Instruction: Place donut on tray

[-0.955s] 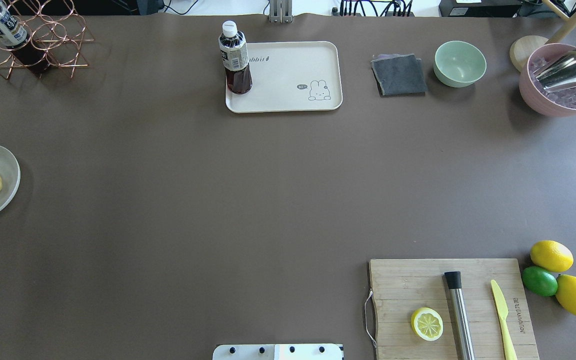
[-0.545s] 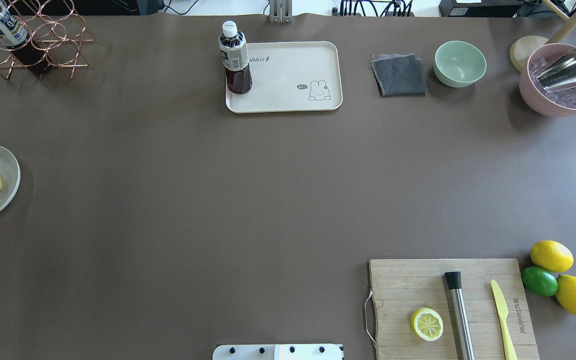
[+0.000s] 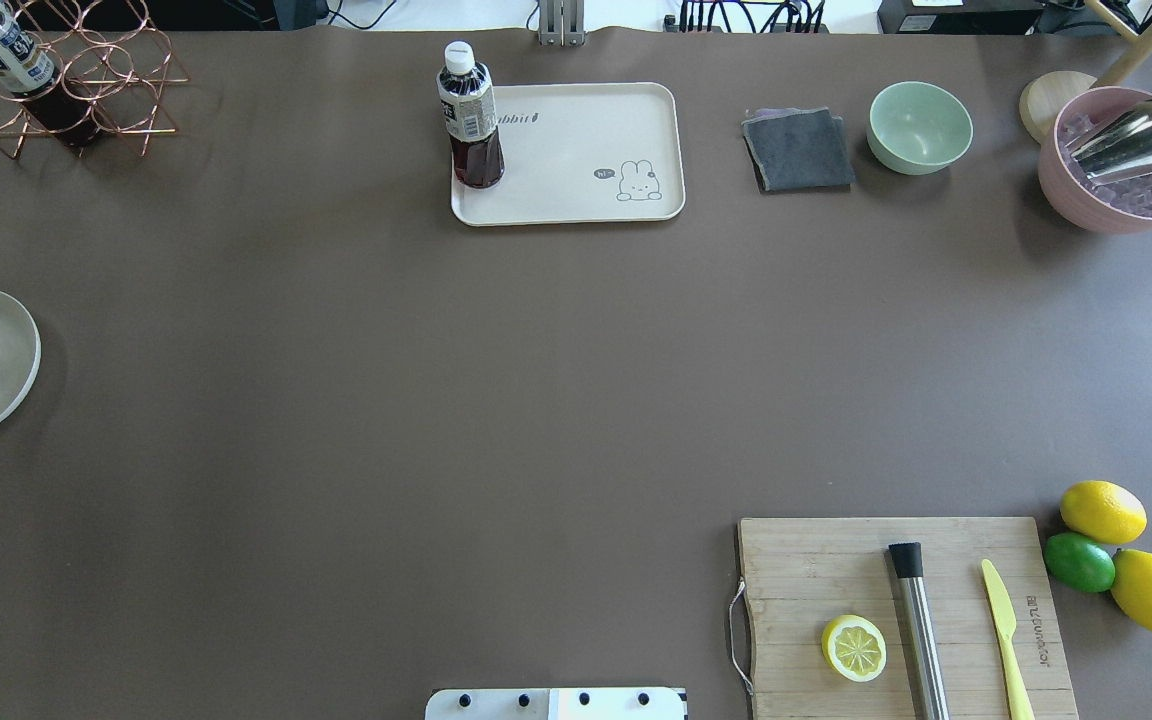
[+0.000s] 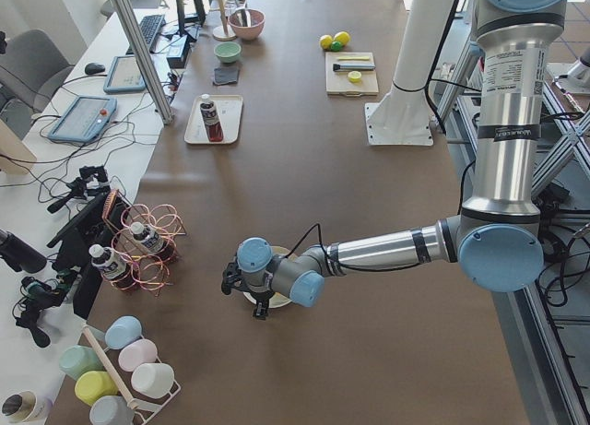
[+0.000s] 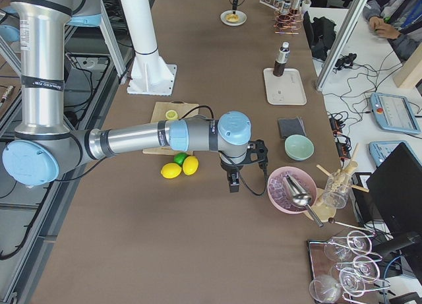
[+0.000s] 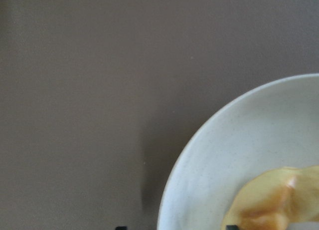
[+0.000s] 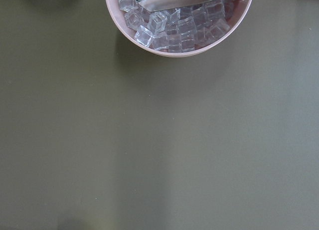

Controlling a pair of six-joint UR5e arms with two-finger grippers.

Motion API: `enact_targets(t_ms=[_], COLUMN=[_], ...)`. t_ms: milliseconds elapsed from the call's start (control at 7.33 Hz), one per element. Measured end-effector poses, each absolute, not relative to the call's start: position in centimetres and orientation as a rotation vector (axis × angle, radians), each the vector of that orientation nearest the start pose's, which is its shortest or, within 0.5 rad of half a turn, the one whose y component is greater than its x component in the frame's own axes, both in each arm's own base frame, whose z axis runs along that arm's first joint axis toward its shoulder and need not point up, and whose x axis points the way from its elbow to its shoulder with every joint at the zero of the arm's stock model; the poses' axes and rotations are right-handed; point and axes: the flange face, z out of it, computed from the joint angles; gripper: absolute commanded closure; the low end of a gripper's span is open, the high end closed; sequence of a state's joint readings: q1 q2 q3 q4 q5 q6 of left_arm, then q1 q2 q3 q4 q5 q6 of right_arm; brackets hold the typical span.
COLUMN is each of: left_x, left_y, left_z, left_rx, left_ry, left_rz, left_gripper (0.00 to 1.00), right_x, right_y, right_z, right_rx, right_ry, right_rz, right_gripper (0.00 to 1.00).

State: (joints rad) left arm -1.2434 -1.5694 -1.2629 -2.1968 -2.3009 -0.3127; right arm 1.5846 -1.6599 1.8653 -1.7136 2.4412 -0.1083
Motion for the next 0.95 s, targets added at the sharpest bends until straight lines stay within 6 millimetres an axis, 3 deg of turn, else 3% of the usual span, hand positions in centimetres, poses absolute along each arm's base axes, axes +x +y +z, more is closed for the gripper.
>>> enact_targets(t_ms=[136,545,818,955], left_x=[9.4,9.5,10.2,10.9], left_y=[-48.4,-48.5,-49.9,-51.5], left_z=[74.9,74.7,72.3,69.9], left_rx=[0.055,0.049,0.035,0.021], left_ry=[0.781,0.784,0.856,0.913], left_rz=[0.127,0.109,0.087,0.055], left_gripper=[1.0,1.0,1.0,1.0], right_x=[6.3,6.3,6.3,6.3], right_y=[-43.9,-42.8,-42.7,-42.7], right_z=[55.8,54.8,54.3,54.3], right_rx=[0.118,0.134,0.139,0.14], right_ry=[-0.865,-0.865,-0.864,-0.864], right_rz=[-0.116,-0.119,-0.117,-0.117], right_gripper=[0.0,0.0,0.0,0.0])
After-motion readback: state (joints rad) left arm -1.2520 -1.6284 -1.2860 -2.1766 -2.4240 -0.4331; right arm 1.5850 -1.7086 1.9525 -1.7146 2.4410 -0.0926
